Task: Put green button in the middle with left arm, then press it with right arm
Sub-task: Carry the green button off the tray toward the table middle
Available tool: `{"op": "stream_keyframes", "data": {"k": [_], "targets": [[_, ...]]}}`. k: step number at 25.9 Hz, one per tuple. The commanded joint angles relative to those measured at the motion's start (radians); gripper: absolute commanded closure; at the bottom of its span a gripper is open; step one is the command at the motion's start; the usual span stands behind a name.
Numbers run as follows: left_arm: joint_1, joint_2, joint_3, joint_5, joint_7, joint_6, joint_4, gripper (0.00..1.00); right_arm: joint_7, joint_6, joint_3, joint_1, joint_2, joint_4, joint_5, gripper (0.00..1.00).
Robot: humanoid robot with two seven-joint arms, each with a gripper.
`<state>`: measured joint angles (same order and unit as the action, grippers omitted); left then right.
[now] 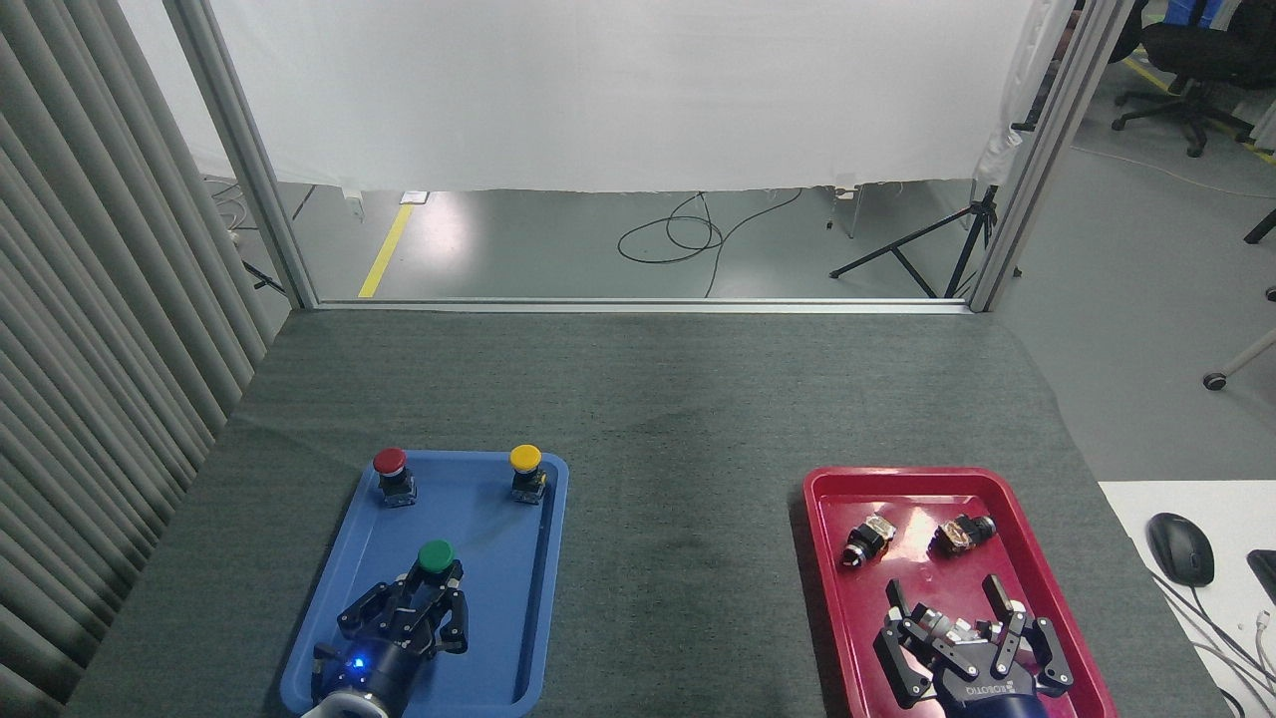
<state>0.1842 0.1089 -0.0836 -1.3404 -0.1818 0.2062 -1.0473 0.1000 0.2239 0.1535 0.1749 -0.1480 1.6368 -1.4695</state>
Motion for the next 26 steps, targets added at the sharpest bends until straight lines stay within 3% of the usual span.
{"op": "stream_keyframes", "data": {"k": [1, 4, 7, 10, 14, 19, 26], "targets": [[0.001, 0.000, 0.001, -0.002, -0.025, 0.036, 0.003, 1.00, -0.003, 0.002, 0.000, 0.000, 0.002, 0.000, 0.000, 0.01], [0.000, 0.003, 0.001, -0.002, -0.042, 0.052, -0.005, 1.00, -0.002, 0.002, -0.003, 0.000, 0.005, 0.000, -0.002, 0.01], [-0.002, 0.003, -0.008, 0.000, -0.079, 0.142, -0.060, 1.00, -0.002, 0.000, -0.002, 0.000, 0.005, 0.002, -0.002, 0.01], [0.012, -0.009, -0.140, -0.003, -0.088, 0.182, -0.114, 1.00, -0.002, 0.000, 0.000, 0.000, -0.001, -0.002, -0.002, 0.01], [0.106, -0.071, -0.318, -0.020, -0.081, 0.153, -0.023, 1.00, -0.002, -0.001, 0.000, 0.000, 0.004, -0.002, -0.002, 0.01], [0.201, -0.181, -0.363, -0.181, -0.079, 0.145, 0.151, 1.00, -0.003, -0.001, 0.000, 0.000, 0.004, -0.002, -0.002, 0.01], [0.207, -0.199, -0.401, -0.191, -0.076, 0.159, 0.190, 1.00, 0.000, -0.006, -0.014, -0.006, 0.013, -0.012, -0.006, 0.02]]}}
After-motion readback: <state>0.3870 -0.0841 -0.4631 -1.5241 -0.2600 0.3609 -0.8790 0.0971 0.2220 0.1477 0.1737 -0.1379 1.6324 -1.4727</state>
